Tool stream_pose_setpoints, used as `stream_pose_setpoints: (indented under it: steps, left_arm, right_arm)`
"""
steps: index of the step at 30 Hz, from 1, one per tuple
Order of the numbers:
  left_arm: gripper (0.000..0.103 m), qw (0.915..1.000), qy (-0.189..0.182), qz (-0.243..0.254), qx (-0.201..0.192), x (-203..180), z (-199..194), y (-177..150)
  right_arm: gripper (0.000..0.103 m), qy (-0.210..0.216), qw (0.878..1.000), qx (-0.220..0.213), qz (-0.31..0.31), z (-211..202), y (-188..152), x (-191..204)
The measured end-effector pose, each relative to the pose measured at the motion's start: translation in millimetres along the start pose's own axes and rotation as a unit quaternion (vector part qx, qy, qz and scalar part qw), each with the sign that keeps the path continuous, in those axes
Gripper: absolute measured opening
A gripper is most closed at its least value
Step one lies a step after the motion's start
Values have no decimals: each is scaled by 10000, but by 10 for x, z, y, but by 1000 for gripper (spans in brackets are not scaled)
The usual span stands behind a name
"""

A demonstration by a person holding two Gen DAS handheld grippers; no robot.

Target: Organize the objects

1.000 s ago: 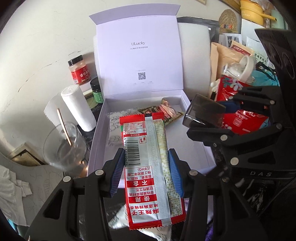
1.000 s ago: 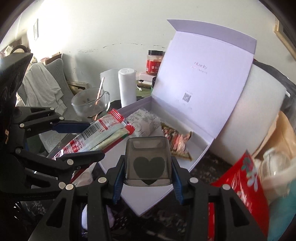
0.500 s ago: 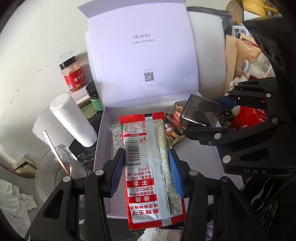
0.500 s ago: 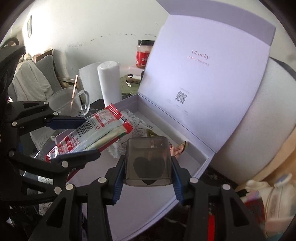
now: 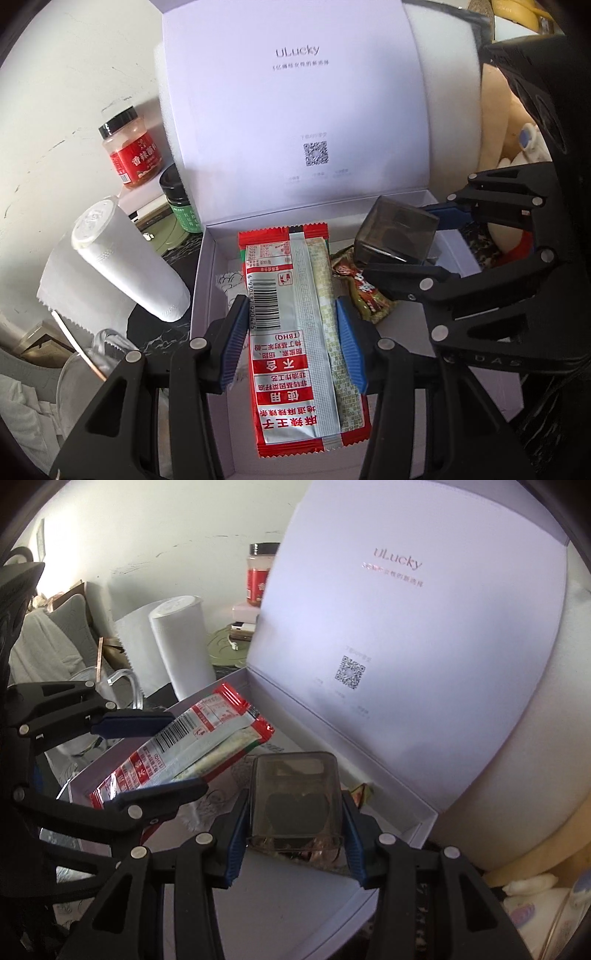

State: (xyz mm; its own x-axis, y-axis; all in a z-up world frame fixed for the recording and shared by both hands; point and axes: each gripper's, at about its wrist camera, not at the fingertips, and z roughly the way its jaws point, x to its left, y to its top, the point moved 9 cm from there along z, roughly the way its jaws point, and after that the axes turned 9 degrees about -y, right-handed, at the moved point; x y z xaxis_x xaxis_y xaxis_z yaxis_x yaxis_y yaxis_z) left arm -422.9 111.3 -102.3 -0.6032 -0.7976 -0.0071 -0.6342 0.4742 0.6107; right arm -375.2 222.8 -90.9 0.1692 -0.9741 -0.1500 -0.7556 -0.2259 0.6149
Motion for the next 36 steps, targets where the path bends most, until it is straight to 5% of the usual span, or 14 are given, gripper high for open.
stream_pose_setpoints:
  steps: [10,15,36]
  left_arm:
    - [46,9992,-201,-323,108,81,229,-44]
    - [49,9993,-38,-341,166,75,194,-79]
    - [50,9981,397,-251,-401,-90,-852,-81]
  right_arm:
    - [46,15,9996,253,153,225,-47,-23]
    - [57,-49,9994,299,149,199,-60,-29]
    - [63,-267,9995,-132,72,-593,7,-62]
